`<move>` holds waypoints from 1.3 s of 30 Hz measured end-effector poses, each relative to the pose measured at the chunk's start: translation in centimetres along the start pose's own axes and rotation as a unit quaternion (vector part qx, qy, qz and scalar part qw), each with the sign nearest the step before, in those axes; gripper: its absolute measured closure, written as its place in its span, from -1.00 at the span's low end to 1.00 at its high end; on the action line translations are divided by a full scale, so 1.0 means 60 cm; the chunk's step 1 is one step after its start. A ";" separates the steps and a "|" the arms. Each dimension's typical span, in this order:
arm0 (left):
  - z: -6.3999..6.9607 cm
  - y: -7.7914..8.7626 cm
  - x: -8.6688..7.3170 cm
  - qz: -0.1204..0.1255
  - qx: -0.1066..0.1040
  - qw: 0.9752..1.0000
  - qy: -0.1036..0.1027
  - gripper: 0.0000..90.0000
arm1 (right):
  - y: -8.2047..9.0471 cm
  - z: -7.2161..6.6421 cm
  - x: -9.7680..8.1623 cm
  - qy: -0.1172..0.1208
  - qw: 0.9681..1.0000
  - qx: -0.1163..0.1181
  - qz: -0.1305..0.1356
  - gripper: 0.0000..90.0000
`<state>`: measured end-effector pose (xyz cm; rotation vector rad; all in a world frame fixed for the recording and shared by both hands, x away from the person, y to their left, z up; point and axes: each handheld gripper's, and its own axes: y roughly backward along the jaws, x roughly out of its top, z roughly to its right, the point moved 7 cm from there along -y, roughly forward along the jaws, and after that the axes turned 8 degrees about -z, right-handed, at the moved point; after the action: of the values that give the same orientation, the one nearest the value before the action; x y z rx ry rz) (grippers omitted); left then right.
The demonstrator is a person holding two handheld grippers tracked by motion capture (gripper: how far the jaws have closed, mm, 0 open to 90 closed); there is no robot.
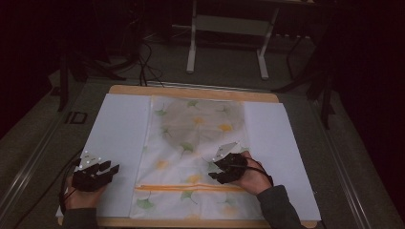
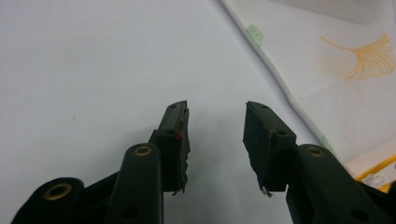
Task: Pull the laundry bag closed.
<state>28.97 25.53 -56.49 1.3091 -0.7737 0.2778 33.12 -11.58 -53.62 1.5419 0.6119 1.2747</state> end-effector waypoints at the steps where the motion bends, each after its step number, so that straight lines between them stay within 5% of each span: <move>1: 0.001 -0.001 0.000 -0.001 -0.001 1.000 -0.004 0.32 | -0.003 -0.006 0.010 0.009 1.000 0.004 -0.002 0.13; 39: 0.008 -0.001 0.002 -0.004 -0.012 1.000 -0.015 0.34 | -0.038 -0.078 0.129 0.090 0.995 0.045 0.002 0.19</move>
<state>28.95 25.03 -56.45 1.2965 -0.7947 0.2413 31.68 -2.38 -52.72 1.5119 0.7906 1.4166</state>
